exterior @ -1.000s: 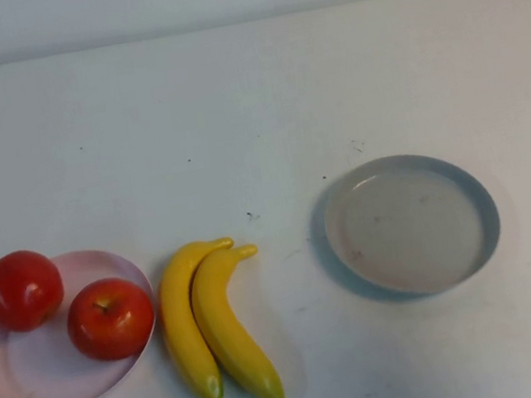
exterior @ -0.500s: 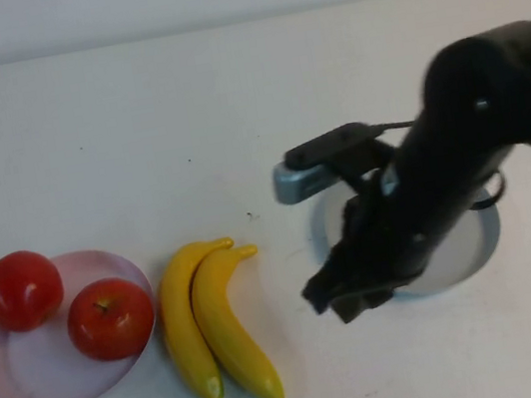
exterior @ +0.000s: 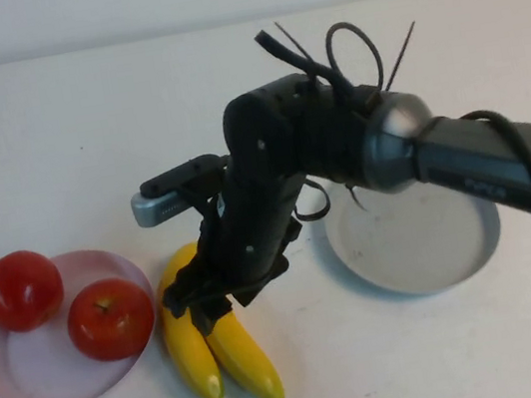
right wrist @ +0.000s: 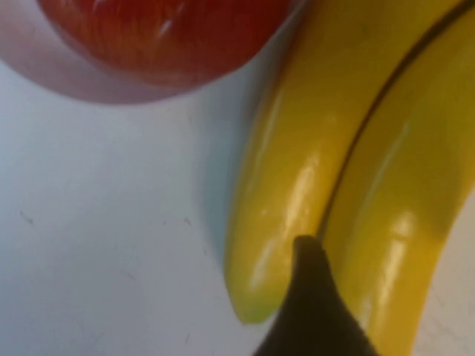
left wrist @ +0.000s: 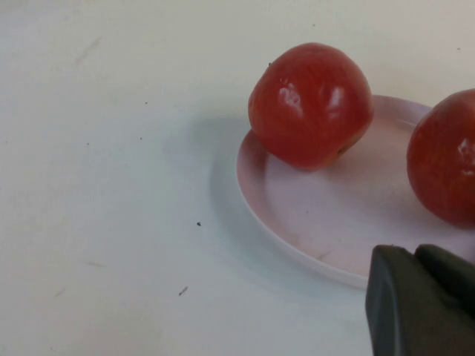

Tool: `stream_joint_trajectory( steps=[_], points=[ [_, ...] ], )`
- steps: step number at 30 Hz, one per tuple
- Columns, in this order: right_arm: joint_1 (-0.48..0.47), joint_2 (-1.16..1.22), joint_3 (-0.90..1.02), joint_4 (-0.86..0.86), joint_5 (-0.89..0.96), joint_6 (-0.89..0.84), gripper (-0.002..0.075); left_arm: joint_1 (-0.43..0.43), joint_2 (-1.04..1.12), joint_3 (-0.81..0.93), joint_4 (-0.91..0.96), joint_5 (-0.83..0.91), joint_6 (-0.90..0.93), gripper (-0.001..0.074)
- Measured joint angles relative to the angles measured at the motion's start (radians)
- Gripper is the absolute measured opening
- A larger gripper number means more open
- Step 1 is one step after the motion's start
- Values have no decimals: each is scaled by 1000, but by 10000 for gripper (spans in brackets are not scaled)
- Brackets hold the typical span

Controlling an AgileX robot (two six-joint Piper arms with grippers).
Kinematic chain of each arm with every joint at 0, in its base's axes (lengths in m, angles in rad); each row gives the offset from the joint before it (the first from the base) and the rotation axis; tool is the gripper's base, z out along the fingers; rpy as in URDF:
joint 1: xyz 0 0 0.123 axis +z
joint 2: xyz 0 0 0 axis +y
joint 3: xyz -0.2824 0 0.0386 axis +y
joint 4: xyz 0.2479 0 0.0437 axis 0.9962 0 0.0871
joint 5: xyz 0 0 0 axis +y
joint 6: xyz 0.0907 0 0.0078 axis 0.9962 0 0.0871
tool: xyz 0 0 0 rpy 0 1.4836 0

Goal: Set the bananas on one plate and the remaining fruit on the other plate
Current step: Put another type of fruit in the right plate

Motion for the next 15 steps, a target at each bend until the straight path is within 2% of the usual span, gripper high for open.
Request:
stream_joint_trajectory(
  steps=[8, 15],
  points=[
    [5, 139, -157, -47, 92, 81, 412, 0, 0, 0, 0, 0, 0, 4],
    [5, 173, -173, -99, 120, 85, 397, 0, 0, 0, 0, 0, 0, 4]
  ],
)
